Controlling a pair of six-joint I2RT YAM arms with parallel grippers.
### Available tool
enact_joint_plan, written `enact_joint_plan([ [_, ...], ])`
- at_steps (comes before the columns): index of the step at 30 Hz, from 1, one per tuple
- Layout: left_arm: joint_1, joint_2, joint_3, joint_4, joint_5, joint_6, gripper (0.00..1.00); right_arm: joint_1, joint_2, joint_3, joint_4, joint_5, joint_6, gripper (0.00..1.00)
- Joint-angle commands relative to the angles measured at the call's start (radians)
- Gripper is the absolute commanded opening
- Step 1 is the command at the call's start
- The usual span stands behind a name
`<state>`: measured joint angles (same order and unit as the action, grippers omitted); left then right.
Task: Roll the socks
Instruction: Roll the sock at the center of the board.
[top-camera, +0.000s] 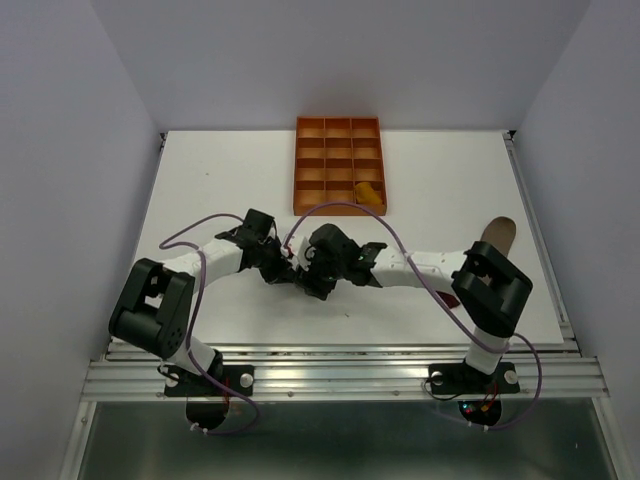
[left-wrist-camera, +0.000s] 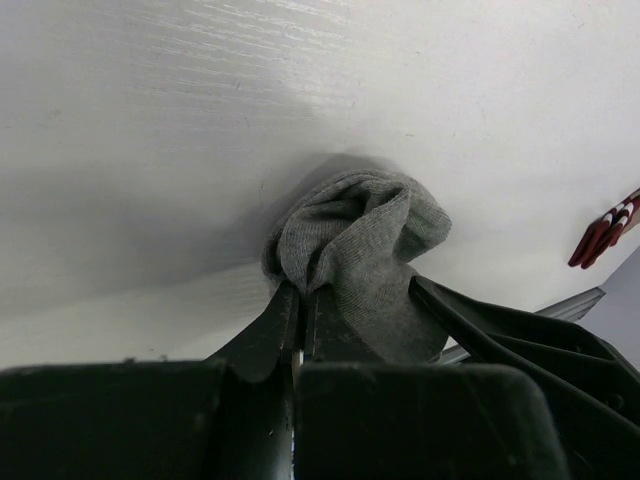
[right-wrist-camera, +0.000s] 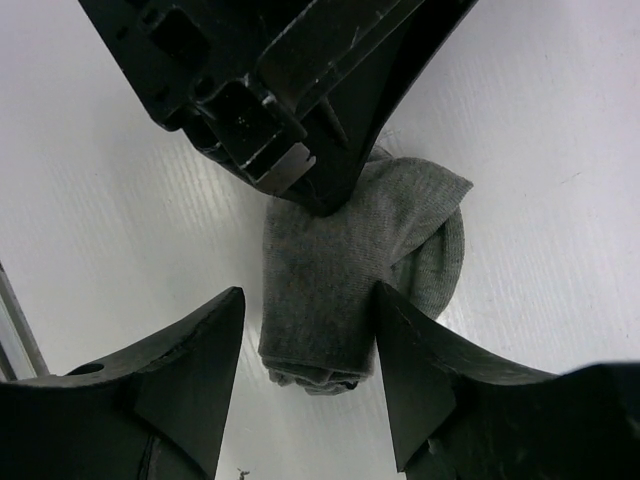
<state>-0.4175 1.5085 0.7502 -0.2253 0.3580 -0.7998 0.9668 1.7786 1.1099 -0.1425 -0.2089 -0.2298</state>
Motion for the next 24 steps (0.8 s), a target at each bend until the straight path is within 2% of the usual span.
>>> enact_joint_plan([
  [1, -0.004, 0.044, -0.003, -0.117, -0.047, 0.048, 0.00, 0.033, 0.051, 0.005, 0.003, 0.109, -0.016, 0.59],
  [8, -0.003, 0.059, 0.017, -0.109, 0.024, 0.057, 0.00, 0.084, 0.123, 0.005, 0.012, 0.278, -0.022, 0.55],
  [11, -0.001, 0.056, 0.017, -0.094, 0.067, 0.057, 0.00, 0.084, 0.139, 0.001, 0.026, 0.319, 0.004, 0.41],
  [13, -0.001, 0.042, 0.018, -0.097, 0.065, 0.054, 0.10, 0.084, 0.139, -0.002, 0.038, 0.344, 0.042, 0.20],
  [15, 0.006, 0.021, 0.015, -0.103, 0.052, 0.050, 0.20, 0.084, 0.130, -0.005, 0.038, 0.333, 0.085, 0.06],
  [16, 0.009, 0.013, 0.015, -0.108, 0.045, 0.050, 0.23, 0.084, 0.127, -0.005, 0.038, 0.327, 0.105, 0.03],
  [20, 0.014, -0.039, 0.017, -0.126, 0.000, 0.039, 0.32, 0.052, 0.110, -0.009, 0.032, 0.226, 0.200, 0.01],
  [21, 0.017, -0.065, 0.018, -0.132, -0.025, 0.036, 0.37, 0.037, 0.108, -0.012, 0.032, 0.151, 0.266, 0.01],
  [22, 0.016, -0.077, 0.020, -0.140, -0.036, 0.033, 0.38, 0.001, 0.110, -0.010, 0.024, 0.103, 0.289, 0.01],
  [23, 0.019, -0.097, 0.020, -0.144, -0.057, 0.030, 0.46, -0.016, 0.114, -0.009, 0.021, 0.067, 0.337, 0.01],
  [24, 0.020, -0.108, 0.018, -0.152, -0.063, 0.028, 0.47, -0.032, 0.116, -0.009, 0.021, 0.001, 0.360, 0.01],
])
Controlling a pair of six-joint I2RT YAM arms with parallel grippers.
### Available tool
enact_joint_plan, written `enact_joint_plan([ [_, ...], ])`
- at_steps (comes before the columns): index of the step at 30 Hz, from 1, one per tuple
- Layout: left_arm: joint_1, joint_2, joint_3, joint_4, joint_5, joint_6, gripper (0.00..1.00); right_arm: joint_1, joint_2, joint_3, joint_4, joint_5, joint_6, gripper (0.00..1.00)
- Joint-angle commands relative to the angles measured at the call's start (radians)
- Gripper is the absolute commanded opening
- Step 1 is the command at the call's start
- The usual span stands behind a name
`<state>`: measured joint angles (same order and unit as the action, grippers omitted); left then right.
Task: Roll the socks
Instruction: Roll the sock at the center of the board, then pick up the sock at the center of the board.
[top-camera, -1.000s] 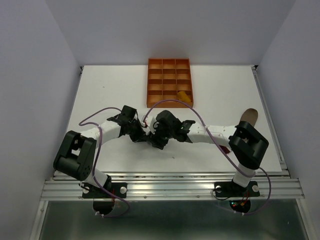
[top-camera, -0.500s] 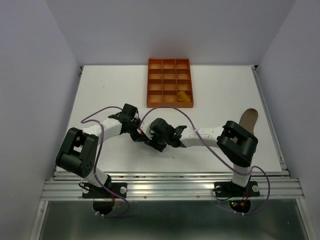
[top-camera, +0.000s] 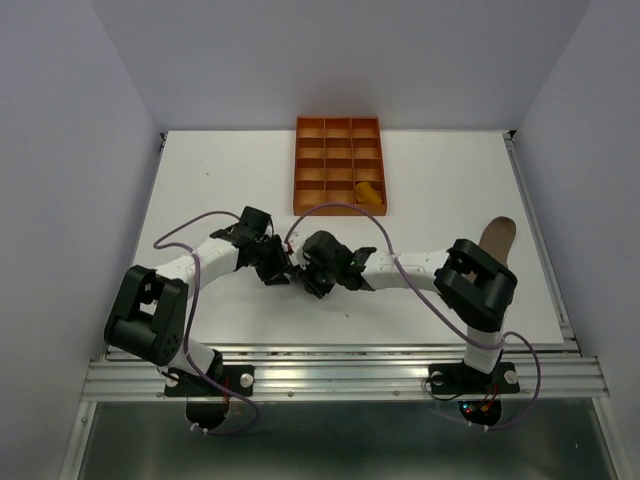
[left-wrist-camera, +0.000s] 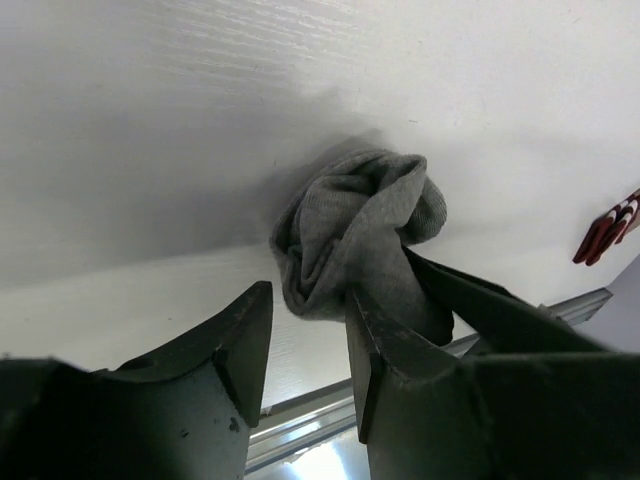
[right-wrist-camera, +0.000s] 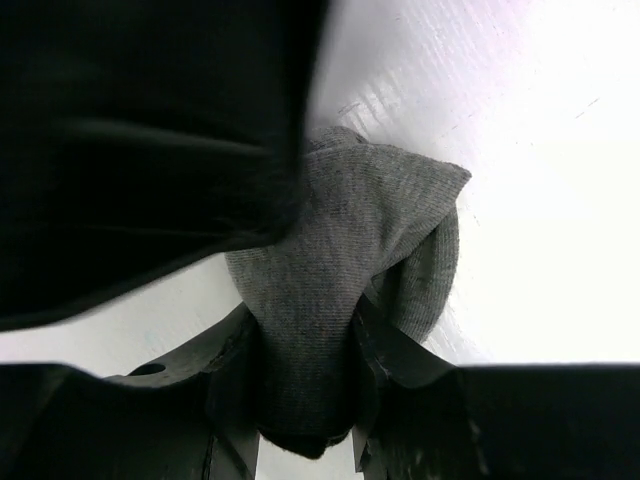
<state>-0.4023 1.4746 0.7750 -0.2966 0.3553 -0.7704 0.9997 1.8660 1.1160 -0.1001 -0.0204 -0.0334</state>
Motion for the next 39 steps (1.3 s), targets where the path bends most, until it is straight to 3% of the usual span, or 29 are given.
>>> enact_joint_plan([
  [1, 0.006, -0.085, -0.011, -0.079, -0.064, 0.000, 0.47, -0.097, 0.028, -0.016, -0.021, -0.226, 0.180, 0.01],
  [10, 0.008, -0.177, -0.069, 0.022, -0.015, 0.002, 0.48, -0.268, 0.134, 0.040, -0.039, -0.661, 0.386, 0.01],
  [15, 0.006, -0.197, -0.106, 0.105, 0.023, 0.011, 0.56, -0.314, 0.176, 0.044, -0.046, -0.760, 0.483, 0.01],
  [19, 0.005, -0.178, -0.108, 0.134, 0.017, 0.020, 0.61, -0.334, 0.206, 0.054, -0.050, -0.773, 0.523, 0.01],
  [39, -0.013, 0.032, -0.088, 0.289, 0.063, 0.025, 0.60, -0.343, 0.254, 0.097, -0.078, -0.771, 0.495, 0.01],
])
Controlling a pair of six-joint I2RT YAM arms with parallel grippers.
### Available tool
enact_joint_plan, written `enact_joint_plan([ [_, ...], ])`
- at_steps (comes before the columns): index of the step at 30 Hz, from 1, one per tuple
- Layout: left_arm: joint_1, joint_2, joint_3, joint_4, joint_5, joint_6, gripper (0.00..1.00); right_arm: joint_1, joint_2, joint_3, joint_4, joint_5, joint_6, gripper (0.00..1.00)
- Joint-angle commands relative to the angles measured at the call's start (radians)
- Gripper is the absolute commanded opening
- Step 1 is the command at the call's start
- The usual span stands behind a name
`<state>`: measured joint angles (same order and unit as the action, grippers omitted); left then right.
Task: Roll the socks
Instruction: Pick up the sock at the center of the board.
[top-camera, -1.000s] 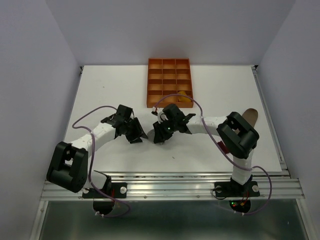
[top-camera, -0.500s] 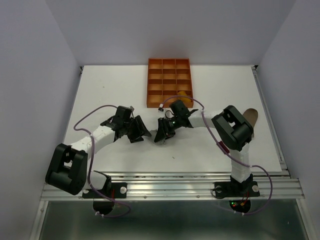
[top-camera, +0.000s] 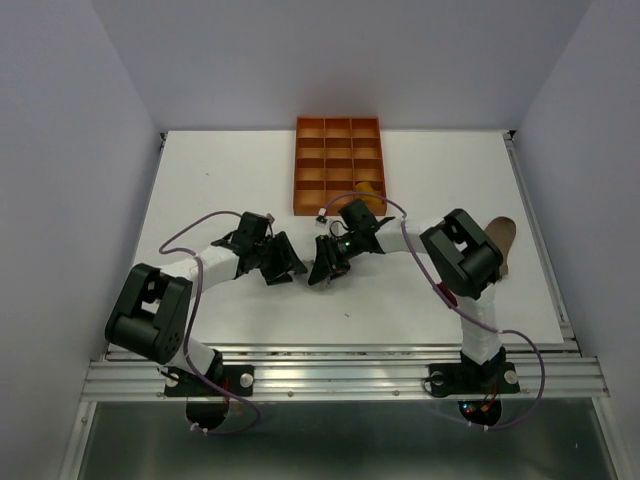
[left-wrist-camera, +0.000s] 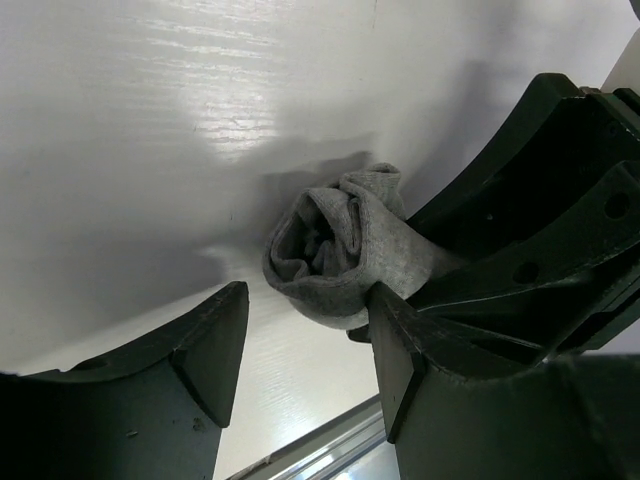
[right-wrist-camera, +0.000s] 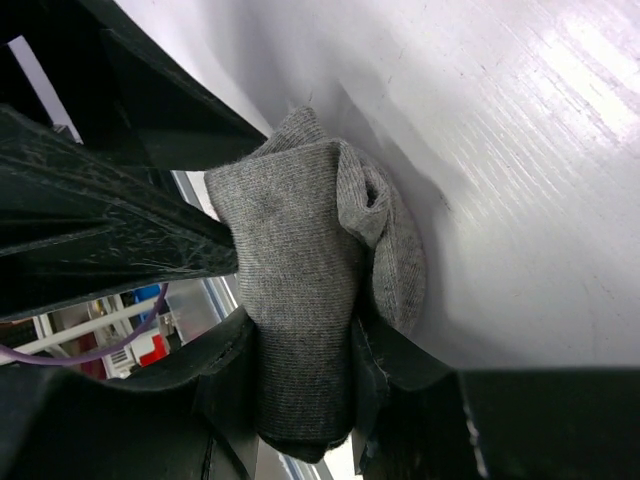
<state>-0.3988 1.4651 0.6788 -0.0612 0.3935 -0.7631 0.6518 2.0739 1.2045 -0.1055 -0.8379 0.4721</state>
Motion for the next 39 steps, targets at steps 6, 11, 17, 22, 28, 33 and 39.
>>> enact_joint_plan([
  [6, -0.040, 0.123, 0.019, 0.103, 0.047, -0.001, 0.36, 0.005, 0.060, 0.024, -0.076, 0.052, -0.020, 0.01],
  [11, -0.045, 0.141, 0.012, 0.110, 0.033, -0.013, 0.00, 0.005, 0.052, 0.030, -0.082, 0.085, -0.036, 0.11],
  [17, -0.054, 0.116, 0.021, 0.006, -0.085, -0.004, 0.00, 0.005, -0.061, 0.026, -0.100, 0.192, -0.139, 0.41],
  [22, -0.074, 0.113, 0.053, -0.046, -0.096, 0.044, 0.00, 0.005, -0.167, 0.018, -0.089, 0.316, -0.239, 0.52],
  [28, -0.092, 0.141, 0.106, -0.135, -0.142, 0.087, 0.00, 0.005, -0.270, -0.016, -0.068, 0.416, -0.297, 0.57],
  [33, -0.095, 0.164, 0.136, -0.160, -0.130, 0.094, 0.00, 0.018, -0.334, -0.063, -0.030, 0.395, -0.357, 0.58],
  [39, -0.097, 0.205, 0.192, -0.229, -0.130, 0.099, 0.00, 0.175, -0.408, -0.128, 0.023, 0.614, -0.553, 0.60],
])
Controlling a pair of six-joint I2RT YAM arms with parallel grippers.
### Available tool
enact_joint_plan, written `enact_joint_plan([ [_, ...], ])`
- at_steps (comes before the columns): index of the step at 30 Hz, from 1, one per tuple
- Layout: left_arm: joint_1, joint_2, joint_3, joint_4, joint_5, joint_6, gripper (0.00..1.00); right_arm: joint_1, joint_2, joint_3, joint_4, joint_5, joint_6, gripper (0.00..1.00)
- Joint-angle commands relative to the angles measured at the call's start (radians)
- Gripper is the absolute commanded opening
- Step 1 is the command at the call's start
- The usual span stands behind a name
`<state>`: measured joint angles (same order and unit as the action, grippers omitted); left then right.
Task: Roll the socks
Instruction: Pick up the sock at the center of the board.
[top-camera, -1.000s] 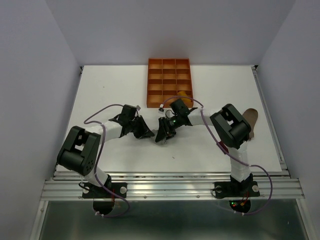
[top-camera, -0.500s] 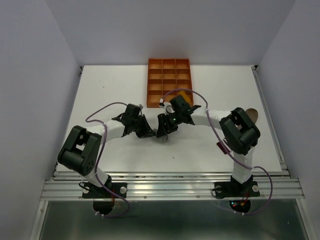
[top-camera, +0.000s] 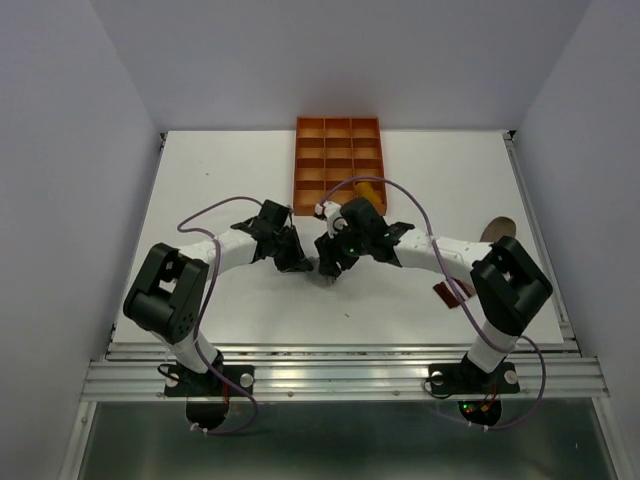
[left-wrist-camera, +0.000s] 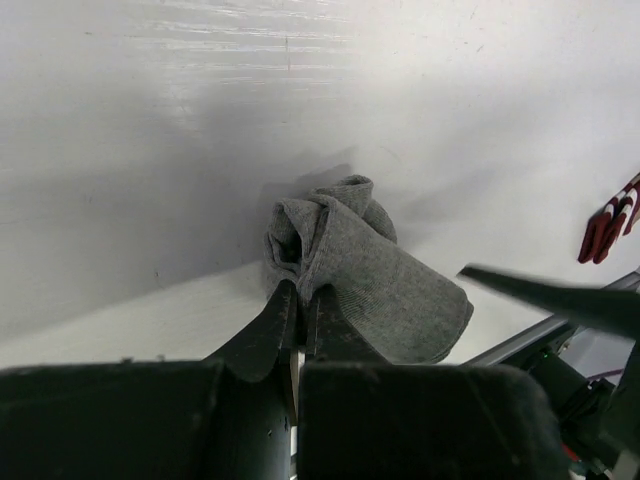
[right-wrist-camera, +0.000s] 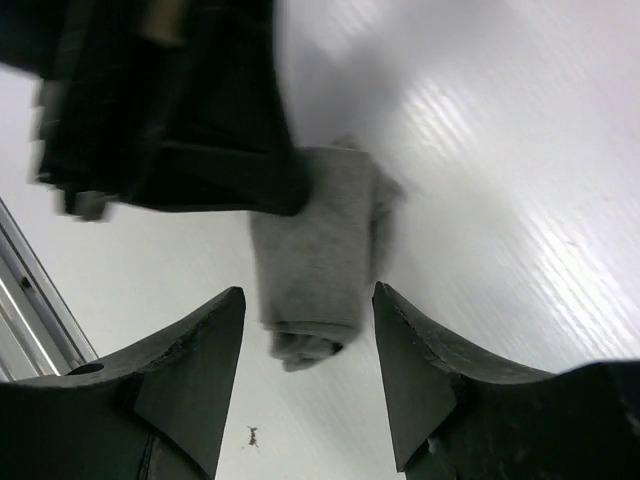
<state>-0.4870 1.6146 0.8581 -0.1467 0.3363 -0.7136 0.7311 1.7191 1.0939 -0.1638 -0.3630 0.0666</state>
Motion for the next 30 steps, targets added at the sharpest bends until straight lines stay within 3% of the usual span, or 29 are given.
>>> enact_joint_plan([
  [1, -0.009, 0.059, 0.018, -0.160, -0.069, 0.048, 0.00, 0.120, -0.052, -0.016, 0.092, 0.180, -0.166, 0.60],
  [6, -0.010, 0.059, 0.030, -0.192, -0.068, 0.042, 0.00, 0.174, -0.046, -0.016, 0.129, 0.308, -0.244, 0.60],
  [13, -0.015, 0.045, 0.055, -0.237, -0.094, 0.039, 0.00, 0.208, -0.033, -0.032, 0.153, 0.357, -0.306, 0.61],
  [30, -0.016, 0.088, 0.107, -0.292, -0.086, 0.052, 0.00, 0.289, 0.020, -0.034, 0.118, 0.378, -0.356, 0.59],
])
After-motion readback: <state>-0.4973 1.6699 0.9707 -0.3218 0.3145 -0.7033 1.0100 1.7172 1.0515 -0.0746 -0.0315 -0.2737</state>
